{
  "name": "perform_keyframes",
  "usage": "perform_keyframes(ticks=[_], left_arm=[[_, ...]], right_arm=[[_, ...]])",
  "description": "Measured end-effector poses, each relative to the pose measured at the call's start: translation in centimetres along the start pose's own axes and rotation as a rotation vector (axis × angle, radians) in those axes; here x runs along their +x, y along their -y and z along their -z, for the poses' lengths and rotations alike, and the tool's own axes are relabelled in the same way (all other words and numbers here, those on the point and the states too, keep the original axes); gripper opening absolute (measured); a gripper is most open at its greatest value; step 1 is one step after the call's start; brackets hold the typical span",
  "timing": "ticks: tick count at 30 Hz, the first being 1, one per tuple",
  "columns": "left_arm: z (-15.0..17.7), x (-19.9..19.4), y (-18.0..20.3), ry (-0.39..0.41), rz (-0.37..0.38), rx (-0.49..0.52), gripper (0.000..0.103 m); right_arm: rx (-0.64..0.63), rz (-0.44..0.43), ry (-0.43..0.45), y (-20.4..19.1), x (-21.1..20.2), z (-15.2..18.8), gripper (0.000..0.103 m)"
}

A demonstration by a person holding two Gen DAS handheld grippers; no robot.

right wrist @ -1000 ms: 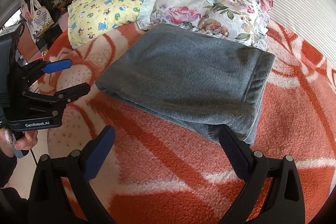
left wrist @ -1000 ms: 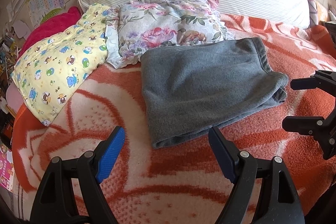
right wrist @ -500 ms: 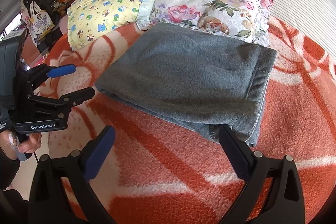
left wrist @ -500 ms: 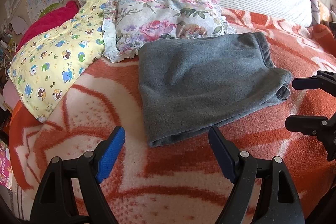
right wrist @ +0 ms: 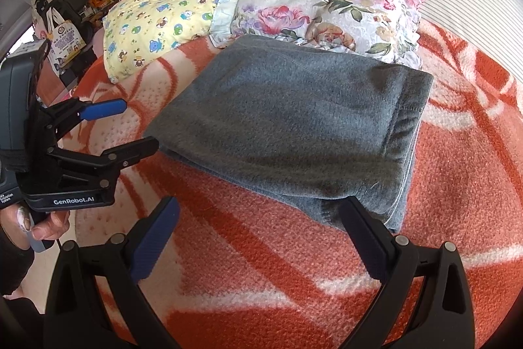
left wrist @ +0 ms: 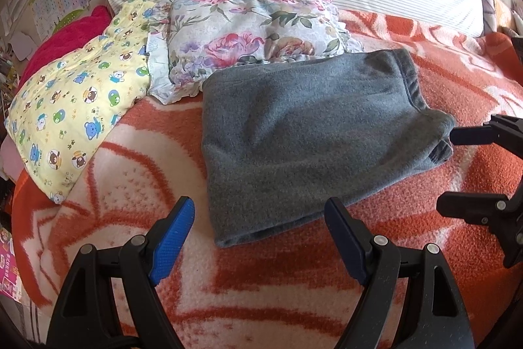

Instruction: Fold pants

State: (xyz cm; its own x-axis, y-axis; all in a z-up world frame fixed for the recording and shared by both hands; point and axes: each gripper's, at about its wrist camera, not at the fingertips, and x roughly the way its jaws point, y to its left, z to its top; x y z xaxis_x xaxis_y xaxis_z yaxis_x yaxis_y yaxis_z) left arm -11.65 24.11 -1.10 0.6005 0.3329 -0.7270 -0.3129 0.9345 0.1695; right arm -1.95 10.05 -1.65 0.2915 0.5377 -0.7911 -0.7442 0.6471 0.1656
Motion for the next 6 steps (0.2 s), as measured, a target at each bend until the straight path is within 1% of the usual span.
perform_keyframes(ticks=[6], left_arm=[[-0.34, 0.37, 0.68, -0.021, 0.003, 0.002, 0.082]], right_arm=[[0.043, -0.017, 0.016, 1.14, -0.57, 0.34, 0.099]])
